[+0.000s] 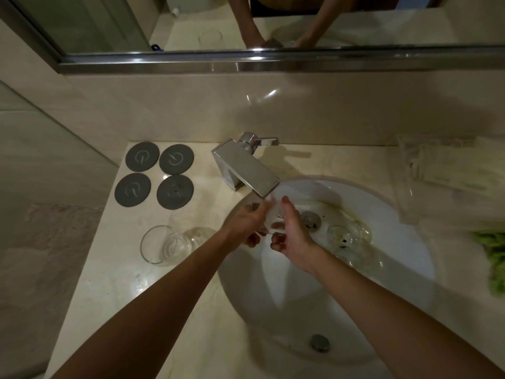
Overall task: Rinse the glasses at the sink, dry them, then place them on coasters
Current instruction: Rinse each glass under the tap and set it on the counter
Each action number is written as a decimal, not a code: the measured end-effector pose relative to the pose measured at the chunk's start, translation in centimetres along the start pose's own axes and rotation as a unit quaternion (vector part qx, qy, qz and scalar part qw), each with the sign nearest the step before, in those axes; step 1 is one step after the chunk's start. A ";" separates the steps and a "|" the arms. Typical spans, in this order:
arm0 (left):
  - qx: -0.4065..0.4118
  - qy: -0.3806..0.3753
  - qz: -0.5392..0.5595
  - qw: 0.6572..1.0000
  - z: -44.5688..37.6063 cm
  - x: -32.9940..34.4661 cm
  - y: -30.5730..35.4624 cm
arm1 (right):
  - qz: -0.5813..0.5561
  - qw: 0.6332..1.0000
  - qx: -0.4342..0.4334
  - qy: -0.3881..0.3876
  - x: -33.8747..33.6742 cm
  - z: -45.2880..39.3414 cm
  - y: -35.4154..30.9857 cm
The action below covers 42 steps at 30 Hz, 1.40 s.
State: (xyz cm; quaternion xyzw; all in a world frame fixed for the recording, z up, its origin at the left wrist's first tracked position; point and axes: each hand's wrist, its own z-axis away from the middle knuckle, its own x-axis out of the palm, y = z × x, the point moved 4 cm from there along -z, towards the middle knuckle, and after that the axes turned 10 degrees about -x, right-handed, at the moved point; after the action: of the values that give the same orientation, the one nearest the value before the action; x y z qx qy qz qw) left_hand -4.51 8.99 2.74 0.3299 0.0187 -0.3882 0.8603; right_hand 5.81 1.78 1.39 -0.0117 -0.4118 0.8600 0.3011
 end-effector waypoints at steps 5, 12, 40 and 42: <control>0.206 0.060 -0.040 0.976 1.1 0.2 0.2 | -0.092 0.991 0.095 -0.025 -0.4 0.0 -0.8; 0.181 0.082 0.044 0.979 0.3 0.1 -0.4 | 0.001 0.997 0.031 -0.071 -0.5 -0.8 -1.2; 0.230 0.046 0.271 0.934 1.1 0.6 -0.1 | -0.007 0.994 -0.096 -0.049 -0.9 -2.3 -1.9; 0.235 0.010 0.291 0.927 0.8 0.8 -0.2 | -0.060 0.994 -0.072 -0.050 -1.2 -2.3 -1.8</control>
State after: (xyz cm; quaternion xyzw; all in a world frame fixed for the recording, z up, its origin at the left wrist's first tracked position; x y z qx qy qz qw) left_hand -4.24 7.91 3.03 0.5172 -0.1613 -0.1104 0.8333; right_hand 8.30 3.58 0.86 0.0341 -0.4872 0.8079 0.3299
